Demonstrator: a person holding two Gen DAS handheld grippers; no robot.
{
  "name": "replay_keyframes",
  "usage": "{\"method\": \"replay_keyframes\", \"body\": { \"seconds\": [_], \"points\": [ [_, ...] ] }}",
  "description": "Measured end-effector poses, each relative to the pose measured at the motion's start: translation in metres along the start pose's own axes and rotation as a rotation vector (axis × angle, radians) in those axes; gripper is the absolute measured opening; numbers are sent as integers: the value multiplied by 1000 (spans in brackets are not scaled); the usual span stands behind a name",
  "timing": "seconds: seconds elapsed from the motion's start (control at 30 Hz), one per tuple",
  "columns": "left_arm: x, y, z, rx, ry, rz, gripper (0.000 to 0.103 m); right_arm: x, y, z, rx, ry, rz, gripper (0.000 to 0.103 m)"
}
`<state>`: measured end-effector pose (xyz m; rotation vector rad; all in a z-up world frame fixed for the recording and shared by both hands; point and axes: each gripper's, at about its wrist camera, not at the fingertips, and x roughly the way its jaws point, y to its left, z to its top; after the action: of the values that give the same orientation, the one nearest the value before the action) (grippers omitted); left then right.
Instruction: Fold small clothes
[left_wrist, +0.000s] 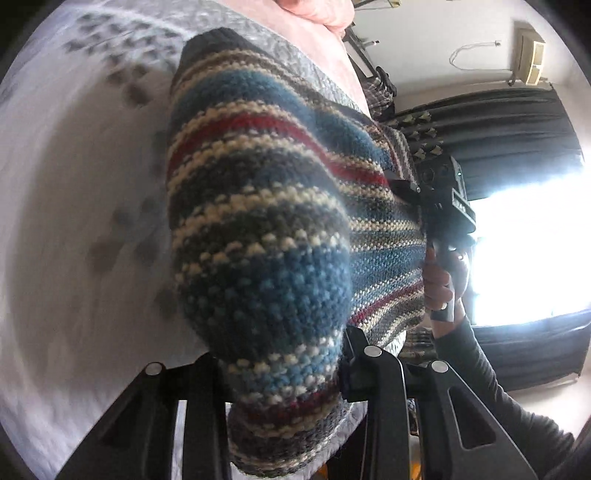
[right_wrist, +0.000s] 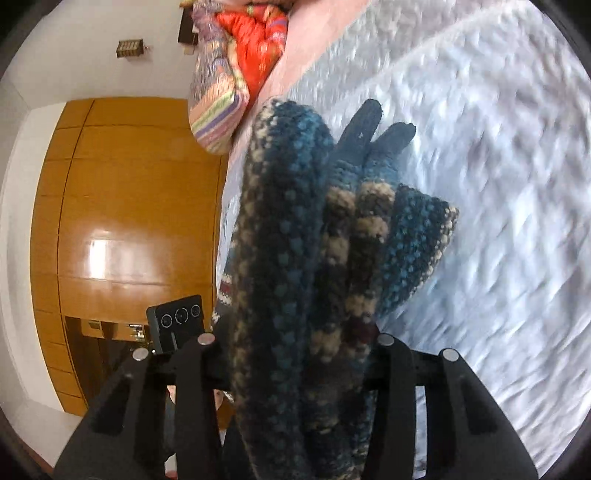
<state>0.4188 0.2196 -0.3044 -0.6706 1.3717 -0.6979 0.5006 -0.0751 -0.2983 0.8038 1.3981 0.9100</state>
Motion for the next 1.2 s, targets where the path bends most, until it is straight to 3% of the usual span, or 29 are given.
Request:
{"method": "replay_keyframes", "body": {
  "seconds": [0.23,0.3,0.33,0.4,0.47,0.53,0.6,0.67,0.73,0.8,0.83,0.97,1.0,1.1,1.2],
  "points": [
    [5,35,-51,-67,-4,-28,34,45,-10,-44,55,63,-2,43],
    [15,46,-55,-92,-11,-9,41,60,-26,-46,98,97,-21,49],
    [21,57,-59,-134,-10,-13,47,64,-34,-46,101,101,-81,61],
    [18,68,-69,-174,-16,-32,55,62,-36,-48,102,98,-84,67],
    [4,62,-72,-154,-56,36,64,46,-29,-44,112,44,-112,88],
    [-23,53,-79,-116,-137,125,69,21,-19,-43,96,-35,-127,88],
    [-51,41,-88,-81,-229,143,69,-6,-4,-50,52,-112,-142,83],
    [-67,23,-97,-28,-281,66,68,-15,11,-63,-5,-120,-140,63],
    [-61,6,-103,16,-266,-45,67,-7,19,-69,-42,-107,-177,56],
    [-38,-5,-103,26,-230,-124,67,12,15,-74,-51,-65,-253,41],
    [-21,-4,-107,25,-202,-134,67,18,14,-73,-55,-56,-281,22],
    [34,22,-105,-41,-70,-67,57,15,26,-81,-131,-149,-312,10],
    [24,33,-115,-48,-56,-43,51,5,19,-85,-131,-169,-318,9],
    [28,42,-115,-91,-28,-66,47,17,-8,-77,-67,-146,-366,14],
    [19,27,-111,-46,1,-71,47,7,4,-77,-90,-170,-305,22]
  ]
}}
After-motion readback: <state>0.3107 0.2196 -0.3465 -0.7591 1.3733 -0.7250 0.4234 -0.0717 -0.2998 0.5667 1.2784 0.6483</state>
